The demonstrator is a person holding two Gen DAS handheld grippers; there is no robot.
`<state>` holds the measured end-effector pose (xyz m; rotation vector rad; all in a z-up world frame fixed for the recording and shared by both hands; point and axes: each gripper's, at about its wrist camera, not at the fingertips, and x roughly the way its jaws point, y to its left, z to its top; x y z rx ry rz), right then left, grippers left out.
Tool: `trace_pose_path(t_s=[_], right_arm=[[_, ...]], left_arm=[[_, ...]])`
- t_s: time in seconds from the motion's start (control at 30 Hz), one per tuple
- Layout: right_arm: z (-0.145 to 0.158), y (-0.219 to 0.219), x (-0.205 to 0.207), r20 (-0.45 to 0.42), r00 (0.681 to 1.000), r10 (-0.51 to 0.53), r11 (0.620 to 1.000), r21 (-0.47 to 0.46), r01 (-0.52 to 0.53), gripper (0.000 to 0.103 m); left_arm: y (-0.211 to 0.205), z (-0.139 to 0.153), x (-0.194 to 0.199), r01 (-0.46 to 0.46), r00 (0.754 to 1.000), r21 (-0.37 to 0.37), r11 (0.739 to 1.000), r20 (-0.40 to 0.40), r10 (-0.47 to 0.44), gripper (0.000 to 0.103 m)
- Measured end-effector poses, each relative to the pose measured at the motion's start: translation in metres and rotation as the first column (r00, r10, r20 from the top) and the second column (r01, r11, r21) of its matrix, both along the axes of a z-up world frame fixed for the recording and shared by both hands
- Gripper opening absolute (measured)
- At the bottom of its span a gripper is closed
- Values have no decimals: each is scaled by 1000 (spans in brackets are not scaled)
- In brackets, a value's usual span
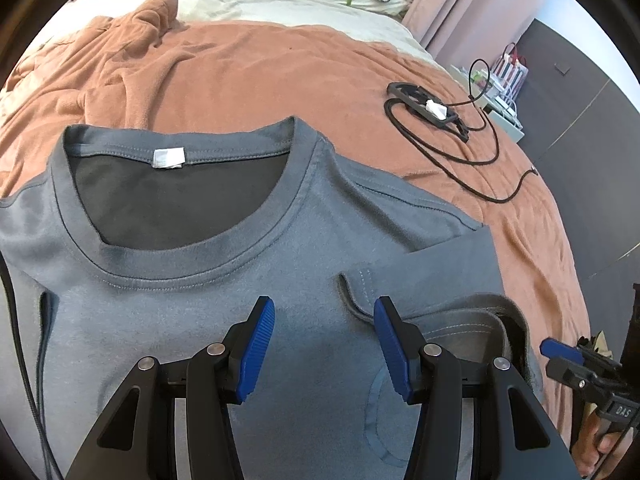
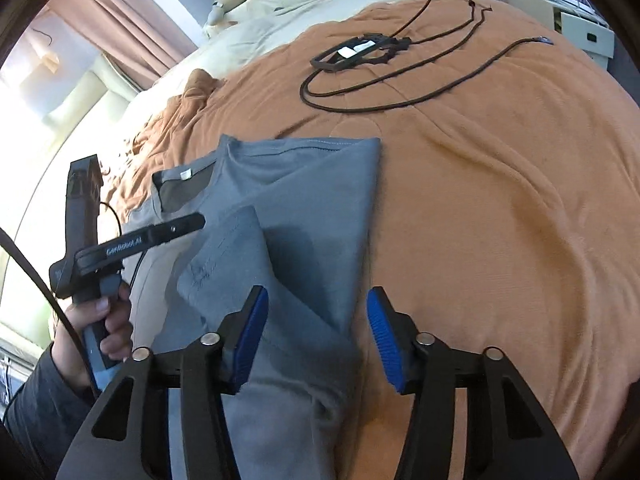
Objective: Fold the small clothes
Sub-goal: 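Fold the held sleeve and side inward over the shirt body with the right gripper, then open the right gripper and smooth the folded side flat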
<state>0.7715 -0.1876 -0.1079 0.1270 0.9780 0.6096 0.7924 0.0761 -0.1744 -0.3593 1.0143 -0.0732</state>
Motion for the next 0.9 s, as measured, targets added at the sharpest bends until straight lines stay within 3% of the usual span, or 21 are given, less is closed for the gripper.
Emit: trace_pose_path(t_s=[0.07, 0.23, 0.47, 0.53, 0.67, 0.9], right_arm=[[-1, 12, 2, 12, 1000, -1, 1000, -10, 1, 41], [-4, 39, 1, -10, 998, 68, 998, 3, -68, 40], [-41, 66, -19, -162, 963, 217, 973, -41, -226, 40], [-39, 64, -27, -165, 959, 231, 971, -28, -239, 40], [-24, 43, -29, -147, 968, 205, 979, 37, -202, 40], [-16, 2, -40, -89, 994, 63, 998, -4, -64, 40]], left_arm=[[1, 1, -1, 2, 1000, 9, 1000, -1, -2, 54], [9, 6, -10, -7, 1000, -4, 1000, -4, 7, 54], [14, 15, -38, -9, 1000, -20, 1000, -29, 9, 54], [12, 15, -48, -3, 999, -36, 999, -44, 1, 54], [2, 12, -67, 21, 998, -72, 997, -64, -26, 54], [-28, 5, -89, 69, 993, -180, 981, -79, -85, 54]])
